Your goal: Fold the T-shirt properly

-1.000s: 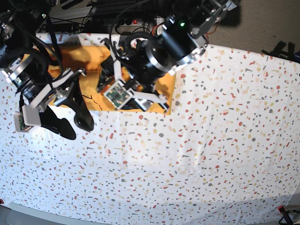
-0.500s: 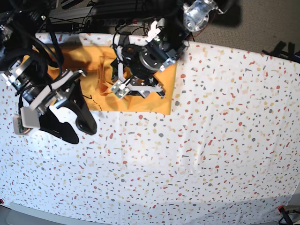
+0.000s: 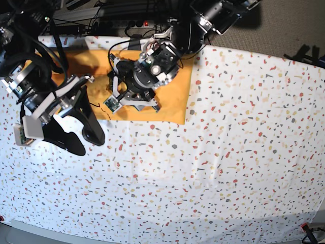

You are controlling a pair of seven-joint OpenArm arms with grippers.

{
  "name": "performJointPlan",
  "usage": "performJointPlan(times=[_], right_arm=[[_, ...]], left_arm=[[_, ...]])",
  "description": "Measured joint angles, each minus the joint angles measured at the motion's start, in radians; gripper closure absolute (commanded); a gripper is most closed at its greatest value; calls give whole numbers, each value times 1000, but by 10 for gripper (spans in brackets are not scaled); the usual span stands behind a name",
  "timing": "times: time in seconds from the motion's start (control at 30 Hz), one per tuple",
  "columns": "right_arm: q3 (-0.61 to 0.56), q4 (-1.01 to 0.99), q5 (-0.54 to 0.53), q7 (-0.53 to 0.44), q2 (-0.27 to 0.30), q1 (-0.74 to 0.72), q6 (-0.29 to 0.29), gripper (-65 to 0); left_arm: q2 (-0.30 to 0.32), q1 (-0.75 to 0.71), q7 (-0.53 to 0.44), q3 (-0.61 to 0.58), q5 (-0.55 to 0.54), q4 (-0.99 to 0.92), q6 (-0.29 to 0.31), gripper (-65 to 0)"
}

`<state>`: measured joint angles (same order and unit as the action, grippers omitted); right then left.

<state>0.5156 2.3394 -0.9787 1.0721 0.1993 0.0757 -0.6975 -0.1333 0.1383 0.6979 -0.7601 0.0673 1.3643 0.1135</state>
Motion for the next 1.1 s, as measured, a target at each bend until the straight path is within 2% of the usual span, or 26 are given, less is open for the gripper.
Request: performJointPlan(times=[0.07,0.17,0.27,0.3,0.47,0.53,0.63,0.67,0.77,0.83,1.1], right_arm=[[0,0,2,0,0,0,0,-291],[0,0,3,0,0,-3,0,-291],[0,0,3,0,0,-3,0,-291],[0,0,3,0,0,-3,0,-291],[0,0,3,0,0,-3,0,-291],[0,0,3,3,0,-3,0,-291],[0,0,2,3,0,-4,0,-291],[0,0,3,3,0,-3,0,-291],[0,0,2,2,0,-3,0,-291],[0,0,3,3,0,-3,0,-291],[0,0,6,11,0,-4,0,-291]], left_arm=[[0,0,11,0,7,63,-8,-305],[0,0,16,0,-58,150,-3,-305],[0,0,66,0,-87,221,-1,-305],[0,0,72,0,-75,243,0,-305],[5,-2,137,0,167,287,1,-305],[35,-8,139,0,143,284,1,-305],[83,-60,84,1,41,282,-3,-305],[96,-86,61,1,36,282,4,-305],[126,-157,-20,-1,61,280,77,-305],[140,-172,-37,-6,63,277,76,-305],[135,-113,-128,-2,46,65,70,-305]])
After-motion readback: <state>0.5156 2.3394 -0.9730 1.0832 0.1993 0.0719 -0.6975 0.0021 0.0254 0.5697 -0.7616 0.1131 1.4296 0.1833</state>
